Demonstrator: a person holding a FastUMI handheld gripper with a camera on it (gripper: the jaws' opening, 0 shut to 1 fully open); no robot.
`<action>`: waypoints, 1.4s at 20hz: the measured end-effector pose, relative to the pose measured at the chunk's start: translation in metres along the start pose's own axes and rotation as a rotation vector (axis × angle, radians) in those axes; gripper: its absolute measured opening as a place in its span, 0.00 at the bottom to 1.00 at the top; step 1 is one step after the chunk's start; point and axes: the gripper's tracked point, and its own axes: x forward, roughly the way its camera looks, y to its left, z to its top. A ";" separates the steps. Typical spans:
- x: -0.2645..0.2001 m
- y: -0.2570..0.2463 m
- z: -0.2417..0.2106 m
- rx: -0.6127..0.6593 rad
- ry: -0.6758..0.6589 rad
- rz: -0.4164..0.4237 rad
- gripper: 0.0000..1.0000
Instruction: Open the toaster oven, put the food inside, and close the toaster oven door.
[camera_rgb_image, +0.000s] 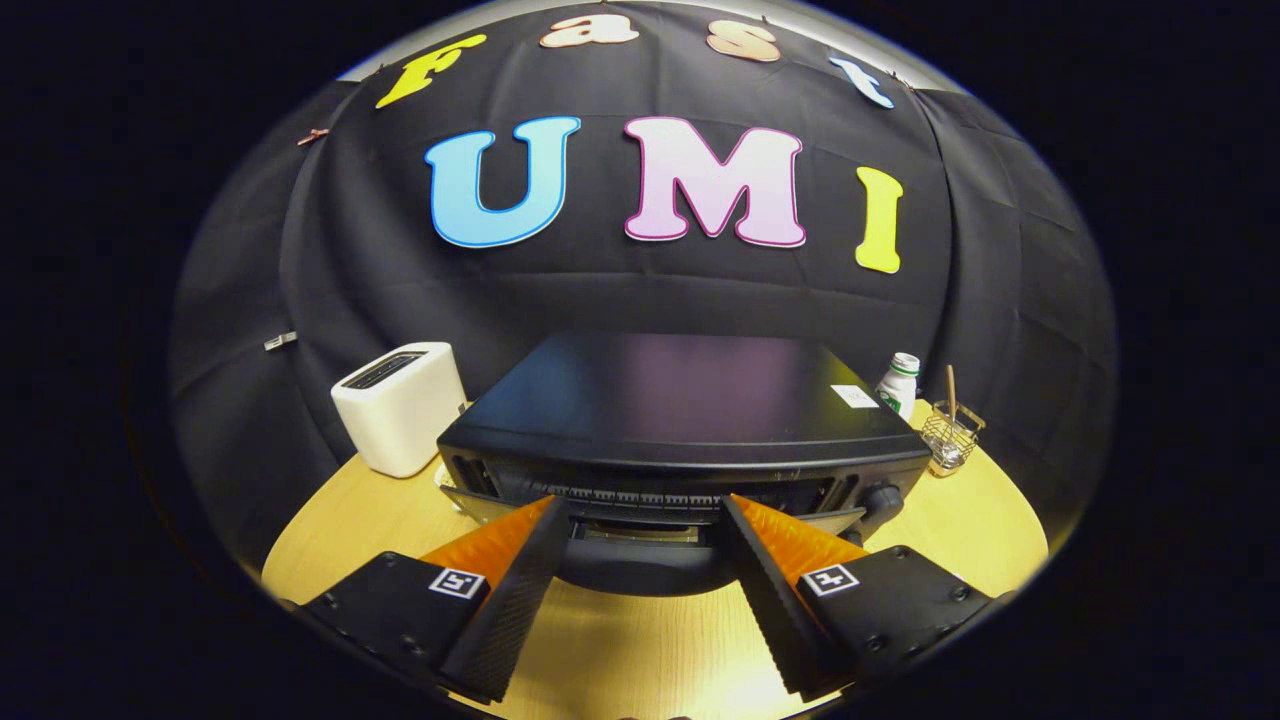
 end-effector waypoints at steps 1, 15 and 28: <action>-0.004 0.000 -0.006 0.001 0.007 0.001 0.99; -0.079 -0.019 -0.149 0.021 0.316 0.004 0.99; -0.154 -0.194 -0.098 -0.057 0.327 0.052 0.99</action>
